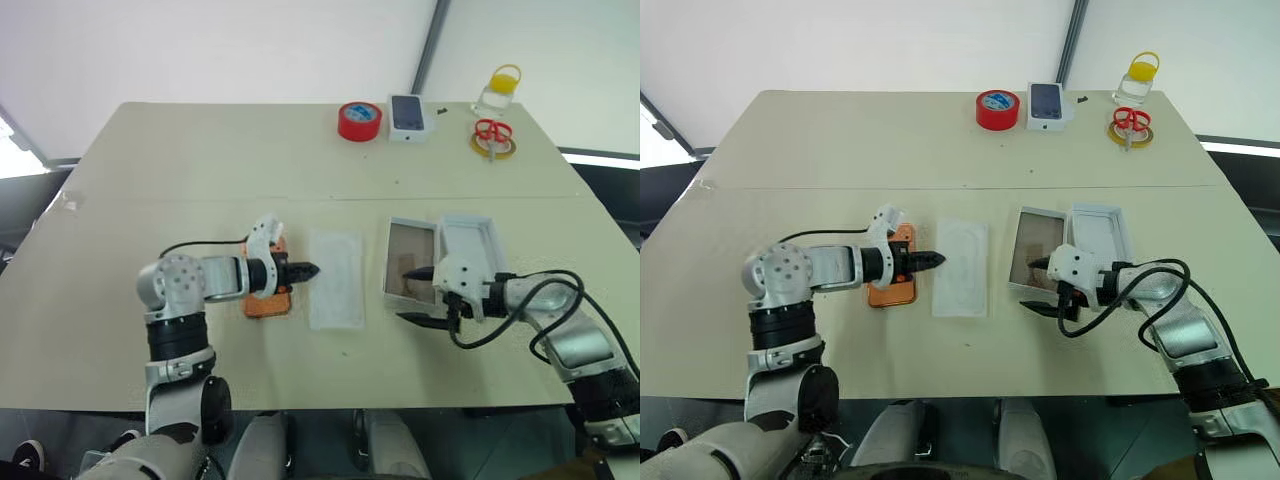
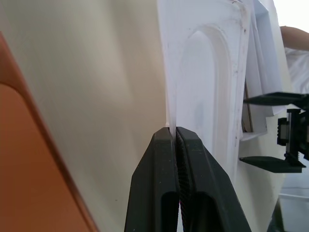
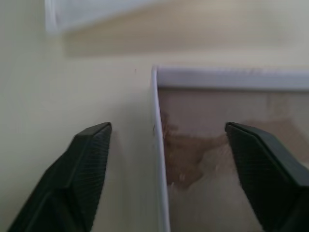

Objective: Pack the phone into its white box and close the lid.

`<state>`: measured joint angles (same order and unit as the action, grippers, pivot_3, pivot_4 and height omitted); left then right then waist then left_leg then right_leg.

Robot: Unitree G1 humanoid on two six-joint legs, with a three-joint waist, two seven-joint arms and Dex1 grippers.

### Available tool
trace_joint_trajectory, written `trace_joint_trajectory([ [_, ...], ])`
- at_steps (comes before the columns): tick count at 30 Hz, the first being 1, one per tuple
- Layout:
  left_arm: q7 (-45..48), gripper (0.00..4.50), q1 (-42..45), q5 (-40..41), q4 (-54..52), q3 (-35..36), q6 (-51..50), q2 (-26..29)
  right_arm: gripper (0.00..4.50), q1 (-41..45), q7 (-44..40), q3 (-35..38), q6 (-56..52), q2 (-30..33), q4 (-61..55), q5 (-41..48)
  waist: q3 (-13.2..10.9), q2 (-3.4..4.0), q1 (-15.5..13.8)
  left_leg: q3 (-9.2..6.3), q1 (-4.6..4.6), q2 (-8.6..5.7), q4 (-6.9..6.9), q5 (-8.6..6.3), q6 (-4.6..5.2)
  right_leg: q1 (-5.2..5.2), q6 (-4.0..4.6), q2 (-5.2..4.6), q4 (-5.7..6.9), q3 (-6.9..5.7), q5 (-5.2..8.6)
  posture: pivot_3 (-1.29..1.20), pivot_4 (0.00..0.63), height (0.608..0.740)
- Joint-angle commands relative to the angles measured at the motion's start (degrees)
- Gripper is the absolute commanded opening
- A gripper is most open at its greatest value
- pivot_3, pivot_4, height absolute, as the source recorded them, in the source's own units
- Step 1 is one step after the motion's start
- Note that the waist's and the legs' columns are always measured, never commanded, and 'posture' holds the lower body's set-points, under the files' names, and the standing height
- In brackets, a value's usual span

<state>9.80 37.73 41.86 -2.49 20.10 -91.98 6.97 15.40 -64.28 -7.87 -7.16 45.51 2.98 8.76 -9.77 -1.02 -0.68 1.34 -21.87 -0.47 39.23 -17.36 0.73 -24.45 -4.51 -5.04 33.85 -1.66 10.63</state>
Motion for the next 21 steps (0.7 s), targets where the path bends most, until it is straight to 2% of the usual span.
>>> trace_joint_trajectory([
  [1,1.48,0.00,2.39,0.33,-1.66,1.20,0.44,1.22,2.21,1.76,-2.25,0.55,-0.01,0.73,-0.16,0.83,0.00,0.00,-0.03,-0.01,0.00,0.00,0.00,0.01,-0.01,0.00,0.00,0.00,0.01,0.00,0.00,0.00,0.150,0.739],
  [5,1.20,0.00,3.60,0.46,-0.91,2.96,-0.10,0.15,0.11,2.33,-3.18,-0.08,1.10,0.41,0.26,0.41,0.00,0.00,-0.04,-0.01,0.00,0.00,0.00,0.01,-0.03,0.00,-0.02,0.00,0.00,0.00,-0.01,0.00,0.150,0.739],
  [14,-0.76,0.00,7.97,2.68,3.50,8.42,-0.52,-1.10,0.05,1.84,-3.01,-4.12,1.74,-5.37,-6.33,0.87,-0.02,-0.03,0.33,-0.03,0.03,0.02,-0.06,0.07,-0.14,-0.01,-0.19,0.04,0.03,-0.02,-0.10,0.00,0.150,0.739],
  [21,-1.24,0.00,7.26,3.22,3.07,6.76,-0.52,-0.84,0.05,1.66,-3.00,-4.43,2.40,-5.75,-8.29,0.75,-0.03,-0.05,-0.09,-0.05,0.03,-0.02,-0.06,0.15,-0.28,-0.02,-0.21,-0.02,0.09,-0.01,-0.11,0.00,0.150,0.739],
])
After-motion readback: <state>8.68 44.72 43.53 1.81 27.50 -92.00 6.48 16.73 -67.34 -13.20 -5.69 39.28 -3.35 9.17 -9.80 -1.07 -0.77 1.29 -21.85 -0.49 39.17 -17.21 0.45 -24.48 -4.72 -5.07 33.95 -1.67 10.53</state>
